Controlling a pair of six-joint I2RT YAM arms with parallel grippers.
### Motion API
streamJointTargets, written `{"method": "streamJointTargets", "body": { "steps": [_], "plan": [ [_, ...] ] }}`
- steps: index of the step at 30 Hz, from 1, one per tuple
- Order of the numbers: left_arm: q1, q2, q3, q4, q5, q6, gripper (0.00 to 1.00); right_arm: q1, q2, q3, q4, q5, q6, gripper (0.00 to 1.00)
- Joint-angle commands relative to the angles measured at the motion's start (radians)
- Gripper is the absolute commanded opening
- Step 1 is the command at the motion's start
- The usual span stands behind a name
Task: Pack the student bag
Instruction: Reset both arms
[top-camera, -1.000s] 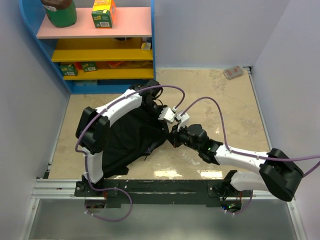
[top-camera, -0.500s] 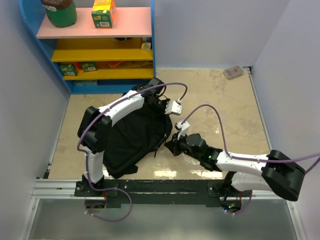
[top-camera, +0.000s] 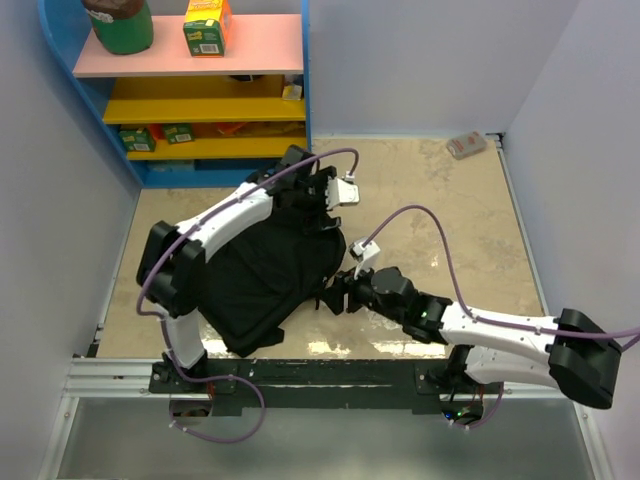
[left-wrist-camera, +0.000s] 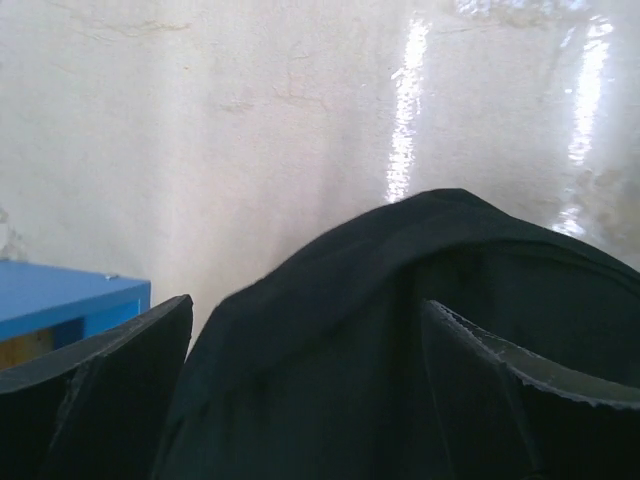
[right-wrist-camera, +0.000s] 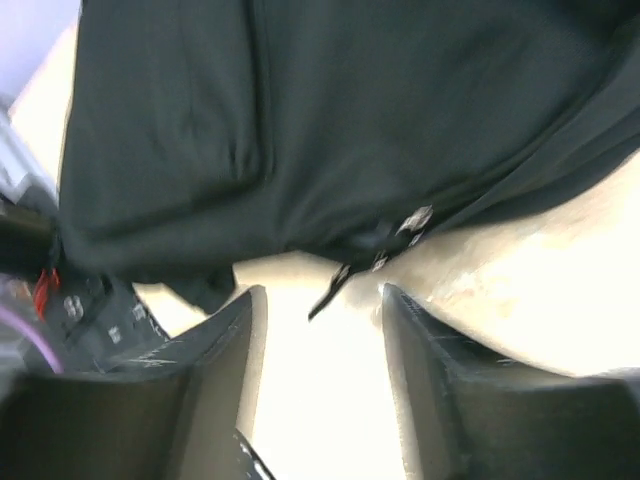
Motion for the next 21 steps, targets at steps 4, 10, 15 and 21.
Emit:
{"method": "streamJointTargets", "body": {
  "steps": [4,10,15,21],
  "plan": [
    [0.006,-0.343,-0.184,0.085,0.02,-0.158,1.0,-0.087,-0.044,0.166,-0.226,0.125,-0.038,0.99],
    [0.107,-0.507,-0.222,0.068,-0.056,-0.393,1.0,-0.11,-0.058,0.267,-0.314,0.187,-0.083,0.99],
    [0.23,-0.653,-0.392,0.088,-0.031,-0.465,1.0,-0.11,-0.076,0.32,-0.366,0.224,-0.13,0.99],
    [0.259,-0.799,-0.561,0.138,-0.082,-0.51,1.0,-0.11,-0.103,0.34,-0.387,0.233,-0.135,0.98]
  ]
}}
